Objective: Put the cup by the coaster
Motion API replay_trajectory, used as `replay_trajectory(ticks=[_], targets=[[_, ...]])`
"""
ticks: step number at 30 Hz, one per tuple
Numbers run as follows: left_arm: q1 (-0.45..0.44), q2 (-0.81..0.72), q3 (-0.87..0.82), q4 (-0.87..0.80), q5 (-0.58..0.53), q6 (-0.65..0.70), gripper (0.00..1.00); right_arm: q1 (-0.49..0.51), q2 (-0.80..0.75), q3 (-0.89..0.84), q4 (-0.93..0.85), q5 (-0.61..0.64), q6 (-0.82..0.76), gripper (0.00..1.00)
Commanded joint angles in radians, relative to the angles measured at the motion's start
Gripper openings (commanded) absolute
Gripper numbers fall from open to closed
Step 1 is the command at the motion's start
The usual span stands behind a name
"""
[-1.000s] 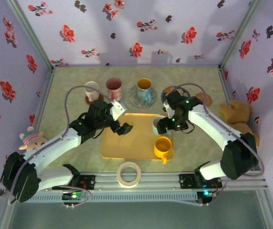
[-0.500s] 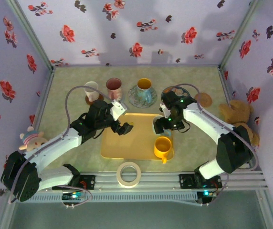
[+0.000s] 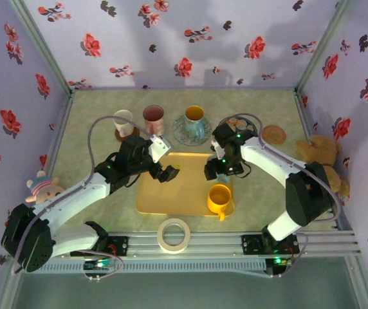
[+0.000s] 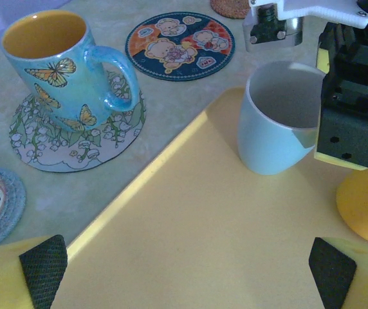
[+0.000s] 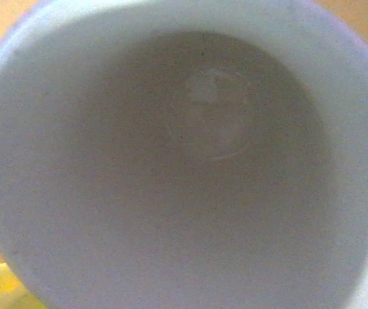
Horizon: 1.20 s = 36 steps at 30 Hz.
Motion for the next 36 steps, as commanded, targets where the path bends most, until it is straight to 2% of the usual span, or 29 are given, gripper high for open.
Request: replay_trajectory(ticks=[1, 7, 21, 36], targets=[[0.0, 0.0, -0.008, 0.028, -0.011, 0.0, 1.0, 0.007, 0.025, 0.041, 0.021, 0.035, 0.0, 0.82], [0.002, -0.002, -0.008, 0.029, -0.012, 0.002, 1.0, 0.01, 0.042, 0.063, 0.022, 0.044, -0.002, 0.82], [0.003, -0.004, -0.017, 0.031, -0.011, 0.002, 1.0, 0.027, -0.02, -0.001, -0.006, 0.132, 0.018, 0.76], [0.002, -0.011, -0.031, 0.037, -0.015, -0.001, 1.0, 0.026, -0.037, -0.038, 0.026, 0.153, 0.03, 0.55]])
